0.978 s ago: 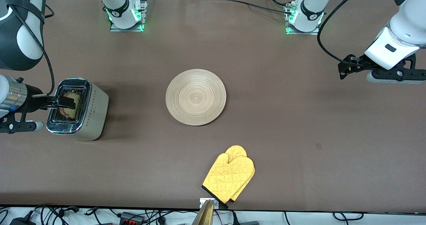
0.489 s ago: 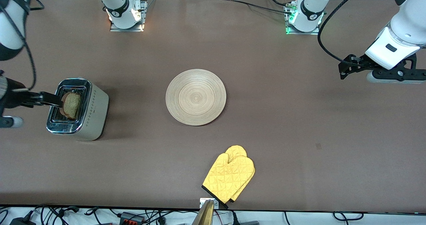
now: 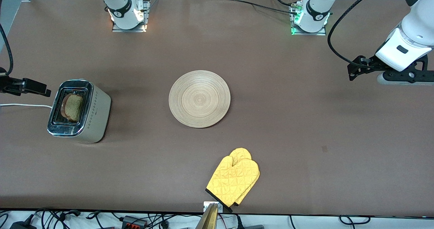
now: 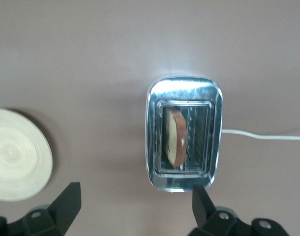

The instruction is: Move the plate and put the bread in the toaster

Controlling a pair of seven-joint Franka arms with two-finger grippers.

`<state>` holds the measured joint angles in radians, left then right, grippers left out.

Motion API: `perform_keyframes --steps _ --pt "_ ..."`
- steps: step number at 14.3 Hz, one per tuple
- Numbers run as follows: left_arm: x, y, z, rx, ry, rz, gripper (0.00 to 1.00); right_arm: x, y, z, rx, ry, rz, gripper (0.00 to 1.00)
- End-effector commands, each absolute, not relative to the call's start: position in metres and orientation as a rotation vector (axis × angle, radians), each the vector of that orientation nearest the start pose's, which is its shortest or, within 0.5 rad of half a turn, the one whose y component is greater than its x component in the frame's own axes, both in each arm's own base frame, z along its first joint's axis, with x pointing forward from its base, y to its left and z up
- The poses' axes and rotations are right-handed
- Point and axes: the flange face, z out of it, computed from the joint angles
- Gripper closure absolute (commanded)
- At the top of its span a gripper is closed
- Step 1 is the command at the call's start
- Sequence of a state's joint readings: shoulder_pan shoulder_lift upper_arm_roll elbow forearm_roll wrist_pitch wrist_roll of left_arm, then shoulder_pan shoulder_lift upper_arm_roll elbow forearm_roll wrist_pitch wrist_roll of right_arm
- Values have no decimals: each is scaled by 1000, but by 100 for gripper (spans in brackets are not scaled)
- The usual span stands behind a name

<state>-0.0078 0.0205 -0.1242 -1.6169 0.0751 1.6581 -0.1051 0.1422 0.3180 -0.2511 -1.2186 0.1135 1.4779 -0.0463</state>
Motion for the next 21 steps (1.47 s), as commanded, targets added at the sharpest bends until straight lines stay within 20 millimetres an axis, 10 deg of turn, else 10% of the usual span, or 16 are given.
perform_keyframes --steps 1,9,21 --pt "564 -64 606 -3060 77 -35 0 589 -26 595 -3099 52 25 0" --pt "562 -66 606 -3063 81 -13 0 561 -18 593 -3192 4 14 0" --pt "560 -70 606 -3062 92 -4 0 588 -43 581 -3149 72 30 0"
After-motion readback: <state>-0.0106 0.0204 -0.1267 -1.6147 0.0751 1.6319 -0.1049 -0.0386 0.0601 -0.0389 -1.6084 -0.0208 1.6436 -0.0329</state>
